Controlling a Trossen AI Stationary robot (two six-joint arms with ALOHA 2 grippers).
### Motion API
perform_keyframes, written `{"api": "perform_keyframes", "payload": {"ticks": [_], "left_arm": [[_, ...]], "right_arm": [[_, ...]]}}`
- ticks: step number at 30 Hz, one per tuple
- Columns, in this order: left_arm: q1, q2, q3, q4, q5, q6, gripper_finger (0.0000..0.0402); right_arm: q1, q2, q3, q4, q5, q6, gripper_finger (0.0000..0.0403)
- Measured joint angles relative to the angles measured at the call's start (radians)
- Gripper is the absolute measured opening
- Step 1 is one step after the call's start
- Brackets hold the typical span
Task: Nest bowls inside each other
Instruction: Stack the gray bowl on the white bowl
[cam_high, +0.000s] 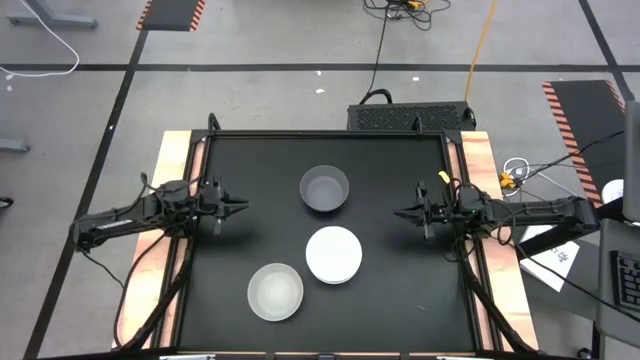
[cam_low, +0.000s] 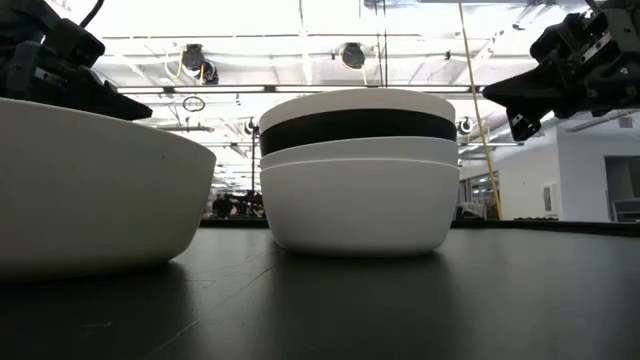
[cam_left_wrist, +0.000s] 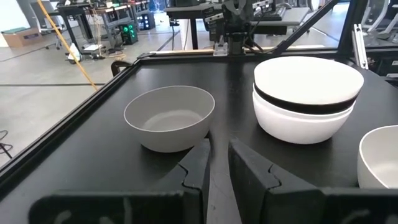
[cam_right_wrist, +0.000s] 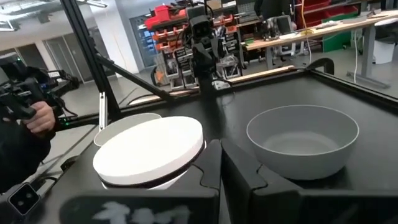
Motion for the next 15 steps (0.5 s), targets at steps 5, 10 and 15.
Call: {"api": "perform_keyframes", "payload": {"ticks": [5,10,15], "left_arm": [[0.0,0.0,0.0,0.037,0.026,-0.03,0.006],[-0.029,0.0,0.0,0.093,0.139,-0.095,0.006],[-0.113,0.0,0.0,0.121,0.142,-0.142,0.006]], "right_arm": [[0.0,0.0,-0.001,-0.005,-0.001,-0.001,0.0],[0.0,0.0,-0.001,-0.006,-0.002,-0.001,0.0],[0.0,0.0,-0.002,-0.013,-0.002,0.0,0.0]]}}
